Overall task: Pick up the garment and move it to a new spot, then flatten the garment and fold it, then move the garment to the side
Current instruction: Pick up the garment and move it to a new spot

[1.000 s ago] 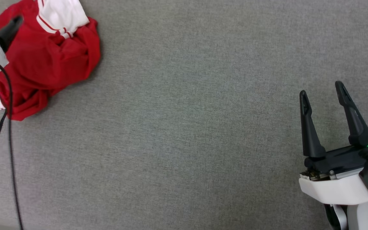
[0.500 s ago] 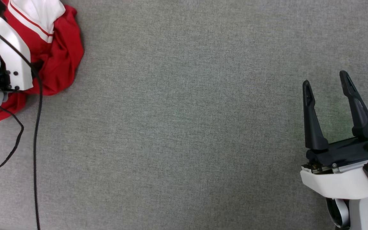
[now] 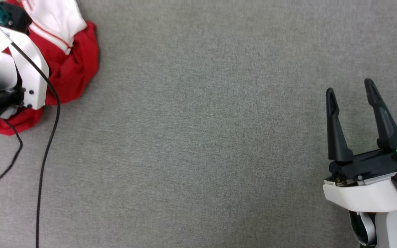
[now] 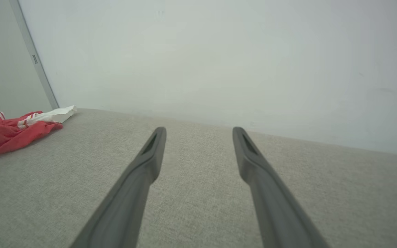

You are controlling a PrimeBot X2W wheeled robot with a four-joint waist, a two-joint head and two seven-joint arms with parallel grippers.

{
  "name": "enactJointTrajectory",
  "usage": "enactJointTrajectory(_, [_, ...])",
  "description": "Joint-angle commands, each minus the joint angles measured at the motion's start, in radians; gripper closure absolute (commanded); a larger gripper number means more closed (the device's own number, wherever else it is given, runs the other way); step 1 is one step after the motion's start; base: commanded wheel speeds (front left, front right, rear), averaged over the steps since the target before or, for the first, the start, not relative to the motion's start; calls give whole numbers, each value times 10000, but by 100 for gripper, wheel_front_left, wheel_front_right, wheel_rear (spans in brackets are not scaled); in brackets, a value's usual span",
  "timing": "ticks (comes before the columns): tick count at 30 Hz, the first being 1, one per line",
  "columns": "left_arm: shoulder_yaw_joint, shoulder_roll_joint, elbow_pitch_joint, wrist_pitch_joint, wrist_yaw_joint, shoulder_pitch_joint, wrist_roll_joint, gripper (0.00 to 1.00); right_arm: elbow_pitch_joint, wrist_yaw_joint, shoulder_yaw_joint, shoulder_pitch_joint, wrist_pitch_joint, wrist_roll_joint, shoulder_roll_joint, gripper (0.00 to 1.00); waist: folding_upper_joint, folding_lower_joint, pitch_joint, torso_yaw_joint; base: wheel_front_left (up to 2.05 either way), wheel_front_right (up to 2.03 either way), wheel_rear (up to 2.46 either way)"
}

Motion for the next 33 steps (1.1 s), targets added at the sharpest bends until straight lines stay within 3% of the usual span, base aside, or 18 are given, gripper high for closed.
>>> enactJointTrajectory(1, [-93, 89, -79, -226, -6, -212, 79, 100, 47, -7, 17, 104, -25, 53, 6, 0, 0, 0, -357, 74, 0, 0, 0])
enactJointTrajectory(10, [-1380, 243, -890, -1993, -6, -885, 292, 100, 352, -7, 127, 536, -25, 552, 6, 0, 0, 0, -1829, 26, 0, 0, 0])
enactJointTrajectory(19, [-2713, -165, -2162, -3208, -6, -1389, 373, 100, 374, -7, 24, 944, -24, 898, 8, 0, 0, 0, -2658, -641, 0, 0, 0])
enactJointTrajectory(26, [-3446, -972, -2987, -3809, -6, -1654, 680, 100, 330, -7, -108, 1074, -24, 1163, 11, 0, 0, 0, -2820, -1521, 0, 0, 0])
enactJointTrajectory(33, [-3723, -2156, -3543, -4159, -6, -1663, 1093, 100, 243, -7, -308, 960, -24, 1368, 11, 0, 0, 0, -2648, -2372, 0, 0, 0])
